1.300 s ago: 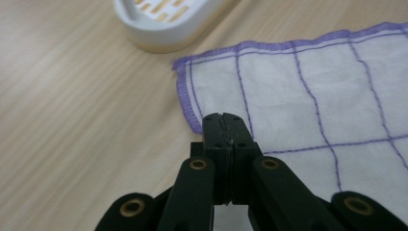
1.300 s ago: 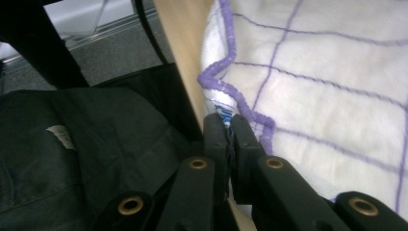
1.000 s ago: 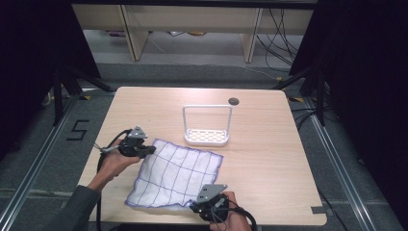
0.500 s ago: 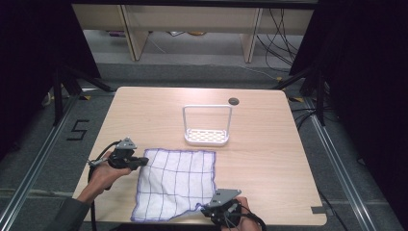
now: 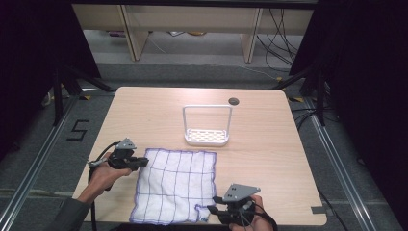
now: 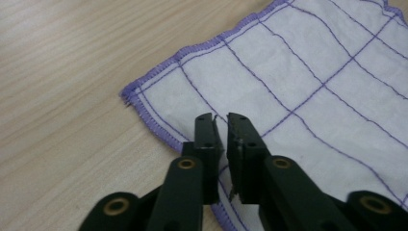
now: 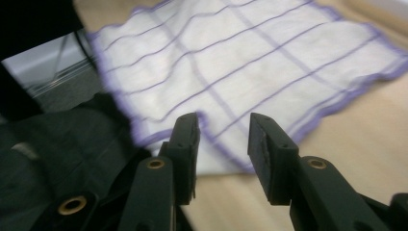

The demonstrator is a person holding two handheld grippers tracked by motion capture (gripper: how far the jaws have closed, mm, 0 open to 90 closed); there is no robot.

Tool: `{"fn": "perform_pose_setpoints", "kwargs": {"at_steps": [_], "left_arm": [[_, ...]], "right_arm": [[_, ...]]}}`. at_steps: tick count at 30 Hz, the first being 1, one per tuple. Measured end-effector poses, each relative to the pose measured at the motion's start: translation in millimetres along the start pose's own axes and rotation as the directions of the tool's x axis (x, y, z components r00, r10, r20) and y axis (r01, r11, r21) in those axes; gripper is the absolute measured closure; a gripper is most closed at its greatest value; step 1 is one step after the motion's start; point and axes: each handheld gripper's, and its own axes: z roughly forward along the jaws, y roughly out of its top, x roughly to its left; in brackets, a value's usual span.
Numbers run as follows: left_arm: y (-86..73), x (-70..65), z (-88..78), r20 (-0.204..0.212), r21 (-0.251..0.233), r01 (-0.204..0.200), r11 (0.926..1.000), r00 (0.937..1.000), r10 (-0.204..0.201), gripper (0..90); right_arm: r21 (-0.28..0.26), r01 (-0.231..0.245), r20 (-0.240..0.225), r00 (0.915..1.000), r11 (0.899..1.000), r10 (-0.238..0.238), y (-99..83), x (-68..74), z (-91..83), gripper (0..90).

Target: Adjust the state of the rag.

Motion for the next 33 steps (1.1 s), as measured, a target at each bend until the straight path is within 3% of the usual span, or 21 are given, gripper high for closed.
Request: {"fn": "perform_pose_setpoints", "kwargs": {"at_steps": [3, 5, 10, 12, 13, 20, 24, 26, 30, 33], "left_arm": [[0.1, 2.8, -3.4, -0.004, 0.0, 0.004, 1.0, 1.0, -0.004, 73.1], [0.9, 5.9, -5.6, -0.029, -0.019, 0.015, 0.9997, 0.9995, -0.016, 68.6], [5.5, 17.0, -5.8, -0.065, -0.007, 0.031, 0.9995, 0.9974, -0.031, 58.9], [7.4, 21.8, -4.1, -0.083, -0.018, 0.035, 0.9992, 0.9959, -0.036, 57.5], [8.6, 23.8, -3.3, -0.097, -0.02, 0.042, 0.9989, 0.9943, -0.043, 56.4], [14.6, 29.6, -0.5, -0.083, -0.014, 0.025, 0.9996, 0.9962, -0.026, 54.8], [18.0, 30.7, 1.0, -0.087, -0.015, 0.036, 0.9992, 0.9956, -0.037, 52.9], [19.0, 31.1, 1.9, -0.094, -0.009, 0.03, 0.9995, 0.9951, -0.03, 50.5], [20.2, 30.0, 5.6, -0.093, 0.005, 0.04, 0.9992, 0.9948, -0.04, 45.8], [20.7, 29.9, 8.1, -0.078, 0.006, 0.034, 0.9994, 0.9964, -0.033, 43.4]], "right_arm": [[-0.013, -0.024, 0.047, 0.9986, 1.0, 0.025, 7.0, -15.8, 0.6, 63.0], [-0.001, -0.036, 0.07, 0.9969, 0.999, 0.036, 12.0, -27.8, 4.2, 62.6], [0.016, -0.059, 0.101, 0.9933, 0.998, 0.057, 25.7, -51.3, 20.0, 60.3], [-0.001, -0.074, 0.118, 0.9903, 0.997, 0.073, 29.1, -58.3, 27.8, 60.0], [0.022, -0.081, 0.122, 0.9895, 0.996, 0.078, 31.8, -63.0, 29.5, 60.1], [0.034, -0.12, 0.168, 0.9793, 0.992, 0.113, 44.0, -90.3, 49.0, 59.5], [0.021, -0.133, 0.181, 0.9752, 0.991, 0.128, 50.0, -103.4, 54.7, 59.1], [0.036, -0.137, 0.187, 0.9739, 0.99, 0.128, 52.0, -108.1, 58.4, 58.6], [0.016, -0.162, 0.205, 0.9663, 0.987, 0.155, 56.2, -115.2, 64.7, 58.2], [0.027, -0.154, 0.206, 0.9677, 0.988, 0.146, 60.2, -121.1, 68.5, 57.8]]}}
